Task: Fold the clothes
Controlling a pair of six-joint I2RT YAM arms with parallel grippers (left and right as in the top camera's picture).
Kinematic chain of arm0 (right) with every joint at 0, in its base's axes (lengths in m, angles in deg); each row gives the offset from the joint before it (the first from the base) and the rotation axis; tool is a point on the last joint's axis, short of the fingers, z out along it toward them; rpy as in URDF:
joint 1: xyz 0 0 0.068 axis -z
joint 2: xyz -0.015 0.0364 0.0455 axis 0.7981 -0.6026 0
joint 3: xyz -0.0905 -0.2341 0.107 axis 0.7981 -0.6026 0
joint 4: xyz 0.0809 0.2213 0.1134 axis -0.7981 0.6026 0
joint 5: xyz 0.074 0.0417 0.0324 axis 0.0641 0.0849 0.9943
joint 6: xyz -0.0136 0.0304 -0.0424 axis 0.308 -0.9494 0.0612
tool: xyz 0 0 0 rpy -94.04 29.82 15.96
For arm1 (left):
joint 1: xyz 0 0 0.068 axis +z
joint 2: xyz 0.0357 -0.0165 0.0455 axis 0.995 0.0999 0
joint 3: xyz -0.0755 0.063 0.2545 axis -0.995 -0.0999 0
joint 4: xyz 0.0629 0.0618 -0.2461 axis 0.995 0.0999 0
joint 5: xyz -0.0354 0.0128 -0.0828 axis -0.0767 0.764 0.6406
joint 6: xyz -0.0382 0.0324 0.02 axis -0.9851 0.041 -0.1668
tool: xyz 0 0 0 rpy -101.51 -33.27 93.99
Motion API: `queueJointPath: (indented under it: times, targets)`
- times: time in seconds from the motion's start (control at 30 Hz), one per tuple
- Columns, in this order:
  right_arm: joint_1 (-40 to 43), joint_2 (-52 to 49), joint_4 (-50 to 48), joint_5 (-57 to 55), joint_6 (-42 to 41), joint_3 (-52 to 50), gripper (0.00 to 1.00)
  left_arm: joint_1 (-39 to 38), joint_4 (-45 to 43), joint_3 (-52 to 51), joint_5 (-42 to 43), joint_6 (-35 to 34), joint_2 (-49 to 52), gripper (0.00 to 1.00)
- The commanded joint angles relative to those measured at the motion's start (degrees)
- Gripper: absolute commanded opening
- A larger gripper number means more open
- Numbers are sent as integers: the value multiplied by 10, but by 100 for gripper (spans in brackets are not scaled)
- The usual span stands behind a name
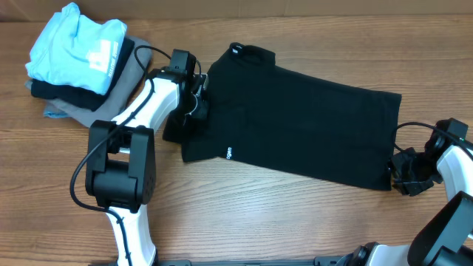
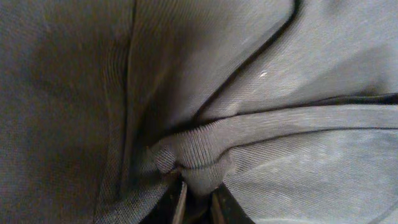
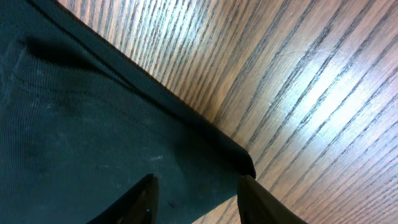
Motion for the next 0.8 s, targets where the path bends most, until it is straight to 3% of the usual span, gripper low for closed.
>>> queueJointPath:
  times: [0.0, 0.17, 0.4, 0.6, 0.77]
  targets:
    - [2, 10, -2, 1, -1, 13, 45, -3, 23, 65, 5, -4, 3, 13]
    - [2, 10, -2, 1, -1, 13, 45, -3, 60, 131, 3, 3, 3, 12]
    - [2, 10, -3, 1, -1, 13, 46, -11, 47, 137, 15, 3, 3, 11]
    - [2, 10, -2, 1, -1, 13, 47, -15, 75, 116, -65, -8, 4, 34]
    - [2, 10, -2, 1, -1, 13, 48, -15, 57, 78, -63, -24, 13, 36]
